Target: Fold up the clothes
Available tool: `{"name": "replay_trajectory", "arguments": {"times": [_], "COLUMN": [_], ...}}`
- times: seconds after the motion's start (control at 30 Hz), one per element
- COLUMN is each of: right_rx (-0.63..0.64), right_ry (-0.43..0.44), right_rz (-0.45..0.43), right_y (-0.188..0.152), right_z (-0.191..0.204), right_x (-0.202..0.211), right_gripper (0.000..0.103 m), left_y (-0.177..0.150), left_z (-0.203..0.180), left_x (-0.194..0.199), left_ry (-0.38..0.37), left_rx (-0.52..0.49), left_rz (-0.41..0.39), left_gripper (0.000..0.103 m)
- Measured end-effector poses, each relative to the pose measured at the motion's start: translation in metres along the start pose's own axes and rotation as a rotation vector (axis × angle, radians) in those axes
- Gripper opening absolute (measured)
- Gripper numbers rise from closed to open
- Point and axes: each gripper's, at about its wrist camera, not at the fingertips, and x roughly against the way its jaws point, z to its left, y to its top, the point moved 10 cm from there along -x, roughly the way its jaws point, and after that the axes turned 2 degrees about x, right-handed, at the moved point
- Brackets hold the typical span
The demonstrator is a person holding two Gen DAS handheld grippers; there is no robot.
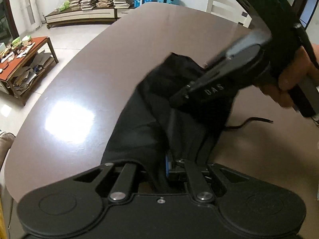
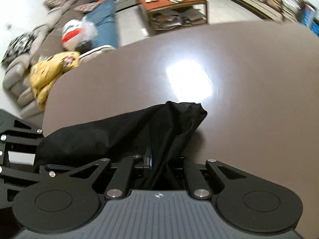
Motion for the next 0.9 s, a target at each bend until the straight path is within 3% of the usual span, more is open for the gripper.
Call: {"name": "replay_trajectory", "arguments": {"times": [0.1, 0.23, 0.3, 0.33, 0.37, 0.43, 0.5, 0.53, 0.57, 0.6, 0.7, 0.73, 0.77, 0.8, 0.83, 0.9], "right_rx": [0.072, 0.039, 0.026, 0.023, 0.008, -0.019, -0.048, -0.078, -0.082, -0.107, -0.162, -0.182, -0.191, -0.192, -0.189, -0.169], "right_ry": [0.002, 0.022, 0.005, -0.01, -0.026, -0.038, -0.052, -0.083, -0.088, -0.113, -0.186, -0.233, -0.252, -0.244, -0.242, -0.249], "right_rz": [0.01, -0.003, -0.021, -0.03, -0.037, -0.058, -0.096, -0.131, -0.137, -0.174, -0.264, -0.314, -0.363, -0.384, -0.392, -0.416], "right_y": [0.004, 0.005, 0.0, -0.002, -0.003, -0.008, -0.009, -0.009, -0.01, -0.011, -0.015, -0.017, -0.021, -0.025, -0.03, -0.041], "right_z": [0.008, -0.007, -0.026, -0.033, -0.039, -0.047, -0.054, -0.061, -0.062, -0.068, -0.082, -0.085, -0.082, -0.08, -0.078, -0.061], "right_x": [-0.006, -0.009, -0.007, -0.007, -0.01, -0.01, -0.002, 0.008, 0.008, 0.018, 0.041, 0.053, 0.065, 0.072, 0.075, 0.077], "right_gripper": [0.011, 0.013, 0.022, 0.038, 0.045, 0.046, 0.054, 0.066, 0.077, 0.079, 0.078, 0.069, 0.048, 0.037, 0.03, 0.027], "left_y": [-0.007, -0.015, -0.014, -0.012, -0.011, -0.011, -0.013, -0.015, -0.017, -0.025, -0.046, -0.052, -0.055, -0.06, -0.065, -0.056], "left_z": [-0.01, -0.018, -0.02, -0.019, -0.018, -0.018, -0.016, -0.015, -0.013, -0.01, -0.003, -0.001, 0.001, 0.005, 0.006, 0.007], "left_x": [-0.002, -0.011, -0.014, -0.015, -0.015, -0.012, -0.01, -0.008, -0.005, 0.0, 0.015, 0.019, 0.021, 0.025, 0.035, 0.046], "left_ry": [0.026, 0.055, 0.054, 0.054, 0.052, 0.043, 0.044, 0.048, 0.047, 0.024, -0.015, -0.021, -0.026, -0.045, -0.067, -0.07], "left_rx": [-0.034, -0.046, -0.039, -0.028, -0.019, -0.017, -0.025, -0.031, -0.035, -0.03, -0.055, -0.073, -0.084, -0.119, -0.169, -0.209], "left_rz": [0.018, 0.046, 0.052, 0.056, 0.059, 0.064, 0.073, 0.078, 0.085, 0.098, 0.144, 0.161, 0.167, 0.177, 0.173, 0.102], "left_gripper": [0.008, 0.009, 0.013, 0.016, 0.02, 0.035, 0.064, 0.075, 0.097, 0.102, 0.102, 0.102, 0.102, 0.102, 0.102, 0.102]}}
